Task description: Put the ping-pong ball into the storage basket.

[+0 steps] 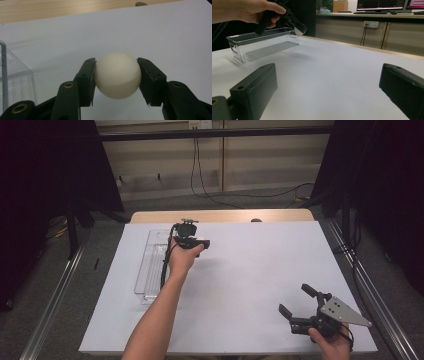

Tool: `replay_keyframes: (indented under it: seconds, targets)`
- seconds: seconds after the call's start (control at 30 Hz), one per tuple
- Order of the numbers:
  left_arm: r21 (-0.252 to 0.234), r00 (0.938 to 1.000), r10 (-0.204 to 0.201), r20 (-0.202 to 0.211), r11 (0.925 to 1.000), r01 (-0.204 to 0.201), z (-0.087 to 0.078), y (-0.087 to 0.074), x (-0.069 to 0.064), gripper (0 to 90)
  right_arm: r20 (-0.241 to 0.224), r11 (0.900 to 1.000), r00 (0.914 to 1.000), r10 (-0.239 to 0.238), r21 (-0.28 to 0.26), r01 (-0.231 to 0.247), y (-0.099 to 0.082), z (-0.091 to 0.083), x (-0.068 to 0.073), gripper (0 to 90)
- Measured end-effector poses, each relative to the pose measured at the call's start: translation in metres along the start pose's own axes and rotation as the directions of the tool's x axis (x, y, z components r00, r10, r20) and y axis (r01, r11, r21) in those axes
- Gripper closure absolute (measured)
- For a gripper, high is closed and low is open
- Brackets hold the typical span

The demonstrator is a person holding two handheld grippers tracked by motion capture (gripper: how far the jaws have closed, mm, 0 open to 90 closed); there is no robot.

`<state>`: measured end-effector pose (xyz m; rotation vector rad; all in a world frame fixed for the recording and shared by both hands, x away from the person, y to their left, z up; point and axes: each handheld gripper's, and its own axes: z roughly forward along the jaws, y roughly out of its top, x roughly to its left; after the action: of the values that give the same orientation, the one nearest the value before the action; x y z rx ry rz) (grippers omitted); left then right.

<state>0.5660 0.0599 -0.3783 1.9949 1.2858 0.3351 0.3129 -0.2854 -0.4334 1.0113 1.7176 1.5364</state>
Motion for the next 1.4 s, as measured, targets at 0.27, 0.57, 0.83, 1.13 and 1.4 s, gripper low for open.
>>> replay_keyframes:
  seconds: [0.27, 0.57, 0.83, 1.13, 1.4]
  targets:
    - [0.011, 0.9999, 0.009, -0.007, 0.9999, -0.008, -0.003, 0.001, 0.004, 51.2, 0.000, 1.0000, 1.0000, 0.000, 0.000, 0.000, 0.000, 0.000, 0.000, 1.1]
    - [0.013, 0.9999, 0.010, -0.004, 0.9999, -0.010, -0.007, 0.003, 0.007, 51.2, 0.004, 1.0000, 1.0000, -0.001, 0.000, 0.001, 0.000, 0.000, 0.000, 1.1]
    - [0.012, 0.9999, 0.012, -0.012, 0.9999, -0.012, -0.011, 0.006, 0.009, 51.2, 0.001, 1.0000, 1.0000, 0.004, 0.000, -0.004, 0.000, 0.000, 0.000, 1.1]
    - [0.015, 0.9999, 0.007, -0.013, 0.9999, -0.007, -0.015, 0.008, 0.012, 51.2, -0.002, 1.0000, 1.0000, 0.003, 0.001, -0.003, 0.000, 0.000, 0.001, 1.1]
    - [0.019, 0.9998, 0.013, -0.014, 0.9997, -0.013, -0.018, 0.009, 0.013, 51.2, -0.003, 1.0000, 1.0000, 0.001, 0.002, -0.001, 0.000, 0.001, 0.001, 1.1]
